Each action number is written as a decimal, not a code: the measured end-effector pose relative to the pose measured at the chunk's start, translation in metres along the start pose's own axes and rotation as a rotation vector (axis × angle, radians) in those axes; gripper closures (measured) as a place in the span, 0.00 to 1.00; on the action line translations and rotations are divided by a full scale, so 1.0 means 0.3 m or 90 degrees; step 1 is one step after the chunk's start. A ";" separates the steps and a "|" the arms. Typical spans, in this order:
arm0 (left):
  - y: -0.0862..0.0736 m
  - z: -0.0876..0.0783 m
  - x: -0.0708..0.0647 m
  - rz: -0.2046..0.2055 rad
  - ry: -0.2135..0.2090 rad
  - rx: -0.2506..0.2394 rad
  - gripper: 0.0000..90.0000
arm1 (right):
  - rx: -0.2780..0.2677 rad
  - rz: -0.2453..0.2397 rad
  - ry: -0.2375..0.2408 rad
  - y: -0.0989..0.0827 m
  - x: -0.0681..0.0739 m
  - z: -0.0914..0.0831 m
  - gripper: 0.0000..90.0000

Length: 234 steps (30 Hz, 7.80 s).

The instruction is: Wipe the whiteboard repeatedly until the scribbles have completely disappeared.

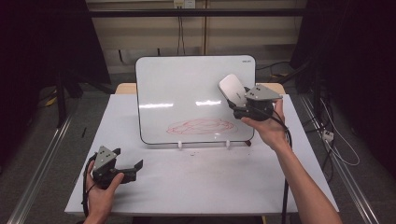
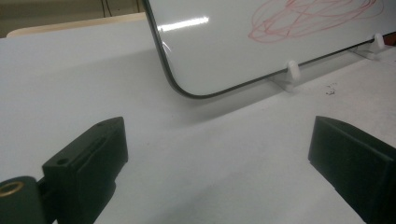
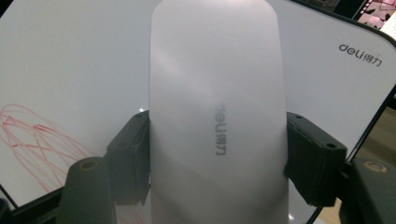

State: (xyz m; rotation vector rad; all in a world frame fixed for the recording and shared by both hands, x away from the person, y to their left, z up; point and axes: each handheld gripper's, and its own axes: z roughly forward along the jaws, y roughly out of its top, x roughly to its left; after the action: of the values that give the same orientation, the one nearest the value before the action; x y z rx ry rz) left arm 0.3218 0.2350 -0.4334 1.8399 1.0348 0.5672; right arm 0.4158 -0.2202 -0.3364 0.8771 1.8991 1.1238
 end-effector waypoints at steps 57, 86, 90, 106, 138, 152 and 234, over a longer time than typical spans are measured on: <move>0.004 -0.007 -0.013 0.013 0.002 0.001 0.05 | 0.079 -0.131 -0.123 -0.214 0.157 0.067 0.35; 0.010 -0.002 -0.015 0.024 -0.001 -0.003 0.05 | 0.089 -0.189 -0.088 -0.249 0.296 0.087 0.35; 0.005 -0.003 -0.006 0.022 0.001 -0.001 0.05 | 0.089 -0.166 -0.103 -0.251 0.252 0.074 0.35; 0.009 -0.013 -0.008 0.023 0.005 -0.006 0.05 | 0.092 -0.094 -0.174 -0.282 0.104 0.007 0.35; 0.015 -0.004 -0.014 0.027 0.000 -0.005 0.05 | 0.087 -0.136 -0.141 -0.199 0.342 0.132 0.35; 0.019 0.006 -0.019 0.033 -0.007 -0.001 0.05 | 0.089 -0.169 -0.130 -0.181 0.420 0.166 0.35; 0.022 -0.003 -0.017 0.031 -0.009 -0.015 0.06 | 0.104 -0.174 -0.158 -0.144 0.465 0.204 0.34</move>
State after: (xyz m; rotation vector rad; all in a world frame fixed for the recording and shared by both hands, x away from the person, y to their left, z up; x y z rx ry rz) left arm 0.3212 0.2295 -0.4270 1.8500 0.9718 0.5934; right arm 0.3927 -0.0957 -0.4314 0.7747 1.8528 0.6729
